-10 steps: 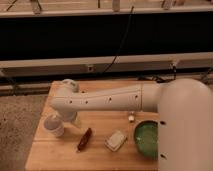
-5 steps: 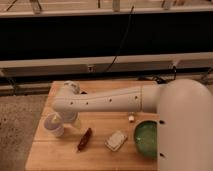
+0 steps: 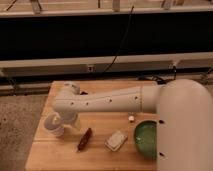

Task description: Pick up the ceramic cup

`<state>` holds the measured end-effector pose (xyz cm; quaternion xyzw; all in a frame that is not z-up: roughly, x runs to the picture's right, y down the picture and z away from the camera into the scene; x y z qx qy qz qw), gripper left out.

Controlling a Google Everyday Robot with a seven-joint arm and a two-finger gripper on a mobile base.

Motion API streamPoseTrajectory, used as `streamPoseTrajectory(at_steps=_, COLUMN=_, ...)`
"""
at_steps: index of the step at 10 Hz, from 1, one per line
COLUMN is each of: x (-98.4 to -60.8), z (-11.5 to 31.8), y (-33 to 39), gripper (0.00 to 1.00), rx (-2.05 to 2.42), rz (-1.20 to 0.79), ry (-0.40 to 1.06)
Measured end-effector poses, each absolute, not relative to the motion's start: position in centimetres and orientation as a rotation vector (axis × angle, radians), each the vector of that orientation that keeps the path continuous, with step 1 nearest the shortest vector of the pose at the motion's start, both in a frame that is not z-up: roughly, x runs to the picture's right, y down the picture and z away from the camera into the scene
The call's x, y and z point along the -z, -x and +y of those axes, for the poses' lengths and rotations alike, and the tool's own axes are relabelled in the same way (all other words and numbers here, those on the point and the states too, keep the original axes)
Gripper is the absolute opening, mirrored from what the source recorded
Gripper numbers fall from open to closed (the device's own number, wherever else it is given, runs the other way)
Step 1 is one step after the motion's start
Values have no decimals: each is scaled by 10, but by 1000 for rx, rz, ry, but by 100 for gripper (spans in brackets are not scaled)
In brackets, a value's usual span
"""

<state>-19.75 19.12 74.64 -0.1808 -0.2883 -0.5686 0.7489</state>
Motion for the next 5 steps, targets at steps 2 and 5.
streamPoseTrajectory(at_steps=2, x=-747, z=193, y=197, gripper=53, rx=1244, rz=-633, ry=398)
streamPoseTrajectory(at_steps=5, x=-748, z=193, y=198, gripper=23, rx=1243, rz=-634, ry=397)
